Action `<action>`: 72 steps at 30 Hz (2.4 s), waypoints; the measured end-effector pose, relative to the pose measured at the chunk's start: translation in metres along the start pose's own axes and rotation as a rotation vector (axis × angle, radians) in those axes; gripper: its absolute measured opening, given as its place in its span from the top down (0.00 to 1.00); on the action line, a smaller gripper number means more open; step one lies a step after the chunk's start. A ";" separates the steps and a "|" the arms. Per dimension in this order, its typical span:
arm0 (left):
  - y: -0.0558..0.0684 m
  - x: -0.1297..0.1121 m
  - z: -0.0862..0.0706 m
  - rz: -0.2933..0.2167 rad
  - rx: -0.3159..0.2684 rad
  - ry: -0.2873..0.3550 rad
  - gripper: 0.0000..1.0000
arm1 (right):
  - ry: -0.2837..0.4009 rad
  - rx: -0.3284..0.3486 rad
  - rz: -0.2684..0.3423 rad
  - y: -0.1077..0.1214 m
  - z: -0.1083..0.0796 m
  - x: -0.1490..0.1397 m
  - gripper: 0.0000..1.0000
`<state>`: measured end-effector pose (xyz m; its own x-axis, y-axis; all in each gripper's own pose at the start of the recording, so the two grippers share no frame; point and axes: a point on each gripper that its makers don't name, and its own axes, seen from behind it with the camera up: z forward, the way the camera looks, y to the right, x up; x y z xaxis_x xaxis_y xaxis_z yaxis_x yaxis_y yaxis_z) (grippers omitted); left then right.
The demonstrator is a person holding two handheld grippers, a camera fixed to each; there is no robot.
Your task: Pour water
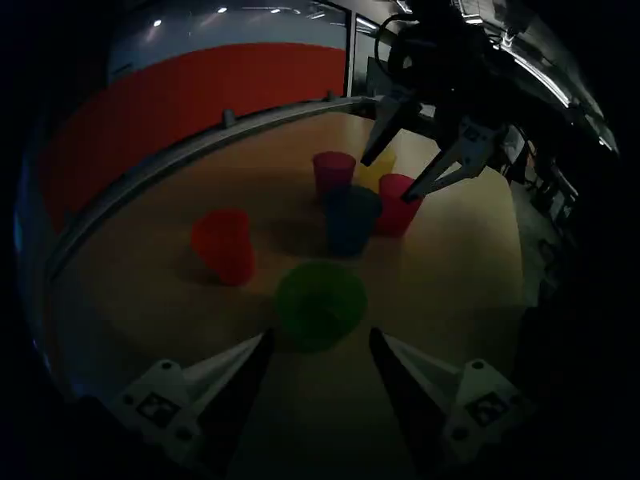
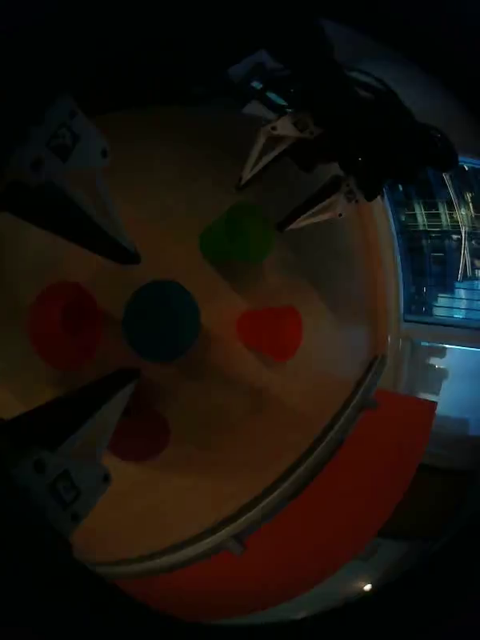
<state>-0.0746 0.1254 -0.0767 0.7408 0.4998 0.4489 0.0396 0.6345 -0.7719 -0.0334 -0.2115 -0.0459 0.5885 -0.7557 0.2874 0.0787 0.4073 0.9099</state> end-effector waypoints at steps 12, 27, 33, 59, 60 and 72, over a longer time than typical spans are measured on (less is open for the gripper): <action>-0.007 0.008 -0.023 -0.047 0.057 0.072 0.13 | 0.072 -0.045 0.037 -0.003 -0.035 0.002 0.01; -0.026 0.017 -0.031 -0.080 0.190 0.178 0.13 | 0.209 -0.131 0.111 -0.007 -0.057 -0.013 0.01; -0.039 0.027 -0.036 -0.122 0.260 0.258 0.13 | 0.299 -0.213 0.151 0.002 -0.072 -0.019 0.00; -0.067 0.072 -0.076 -0.203 0.523 0.569 0.13 | 0.684 -0.722 0.403 0.074 -0.155 -0.047 0.00; -0.068 0.072 -0.078 -0.204 0.534 0.577 0.13 | 0.695 -0.740 0.415 0.077 -0.158 -0.048 0.00; -0.068 0.083 -0.102 -0.209 0.607 0.679 0.13 | 0.805 -0.917 0.541 0.095 -0.186 -0.073 0.00</action>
<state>0.0525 0.0637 -0.0330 0.9990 0.0103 0.0446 0.0013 0.9679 -0.2513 0.0808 -0.0221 -0.0358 1.0000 -0.0088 0.0011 0.0086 0.9930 0.1180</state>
